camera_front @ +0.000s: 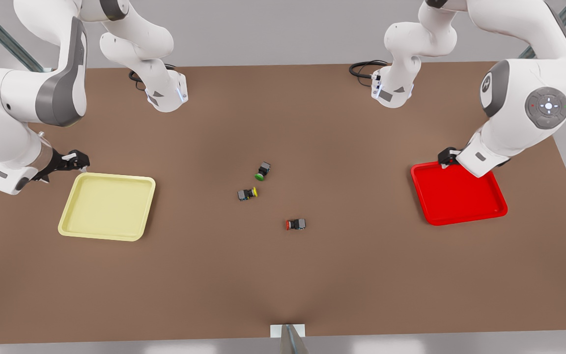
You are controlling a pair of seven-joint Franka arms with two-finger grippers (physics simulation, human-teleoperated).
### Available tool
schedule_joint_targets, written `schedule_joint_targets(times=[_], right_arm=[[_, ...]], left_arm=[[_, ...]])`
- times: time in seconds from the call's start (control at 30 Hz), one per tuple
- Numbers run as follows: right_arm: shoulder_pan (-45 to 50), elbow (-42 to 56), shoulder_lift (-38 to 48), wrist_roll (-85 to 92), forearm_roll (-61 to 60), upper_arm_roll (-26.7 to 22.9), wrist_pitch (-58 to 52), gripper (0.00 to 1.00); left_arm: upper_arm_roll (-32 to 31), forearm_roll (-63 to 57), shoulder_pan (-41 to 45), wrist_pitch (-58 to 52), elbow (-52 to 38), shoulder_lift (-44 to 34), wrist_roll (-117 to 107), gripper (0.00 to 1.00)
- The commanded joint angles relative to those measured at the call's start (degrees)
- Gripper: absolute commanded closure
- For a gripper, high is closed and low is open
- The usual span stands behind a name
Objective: Place the switches on the corresponding trays according to their colors
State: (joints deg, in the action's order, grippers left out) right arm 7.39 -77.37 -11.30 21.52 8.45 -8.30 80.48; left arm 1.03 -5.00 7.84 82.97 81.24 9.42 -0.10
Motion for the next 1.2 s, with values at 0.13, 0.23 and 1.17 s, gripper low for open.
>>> schedule_joint_targets(times=[0.13, 0.23, 1.17], right_arm=[[15.54, -2.44, -6.8, 0.46, 0.6, -0.23, 1.43, 0.0], [30.84, -2.61, -14.98, -44.78, -8.09, -0.23, 4.59, 0.0], [44.73, -23.0, -24.12, -124.88, -33.94, -9.11, 44.23, 0.0]], left_arm=[[-0.24, 4.29, 18.96, 4.64, -3.63, 15.27, -56.48, 0.0], [-4.98, 3.41, 20.98, 20.9, -9.43, 28.38, -99.45, 0.0], [-10.87, -2.83, 19.93, 57.65, -1.43, 40.24, -166.27, 0.0]])
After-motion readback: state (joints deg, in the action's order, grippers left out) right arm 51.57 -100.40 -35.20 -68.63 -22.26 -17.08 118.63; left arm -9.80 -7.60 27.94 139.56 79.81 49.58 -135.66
